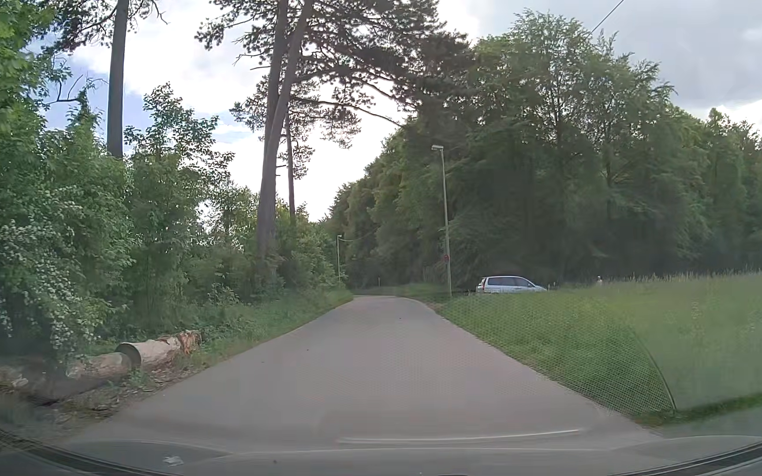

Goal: Follow the waypoints while adhering to traffic rules and regulations

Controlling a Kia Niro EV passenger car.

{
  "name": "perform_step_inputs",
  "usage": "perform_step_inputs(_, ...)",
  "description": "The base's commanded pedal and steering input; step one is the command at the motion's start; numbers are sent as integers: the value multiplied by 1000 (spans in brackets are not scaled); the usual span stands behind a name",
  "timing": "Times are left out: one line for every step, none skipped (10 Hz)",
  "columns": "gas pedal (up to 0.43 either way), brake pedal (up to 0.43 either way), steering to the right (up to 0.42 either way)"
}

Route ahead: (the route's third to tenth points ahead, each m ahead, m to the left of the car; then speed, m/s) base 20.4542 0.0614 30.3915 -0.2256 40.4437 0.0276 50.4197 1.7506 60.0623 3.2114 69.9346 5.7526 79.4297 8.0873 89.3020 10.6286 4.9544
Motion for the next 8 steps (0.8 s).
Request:
perform_step_inputs(87,18,-7)
perform_step_inputs(87,18,-12)
perform_step_inputs(87,18,-19)
perform_step_inputs(110,18,-21)
perform_step_inputs(130,18,-21)
perform_step_inputs(130,18,-21)
perform_step_inputs(118,18,-21)
perform_step_inputs(98,18,-17)
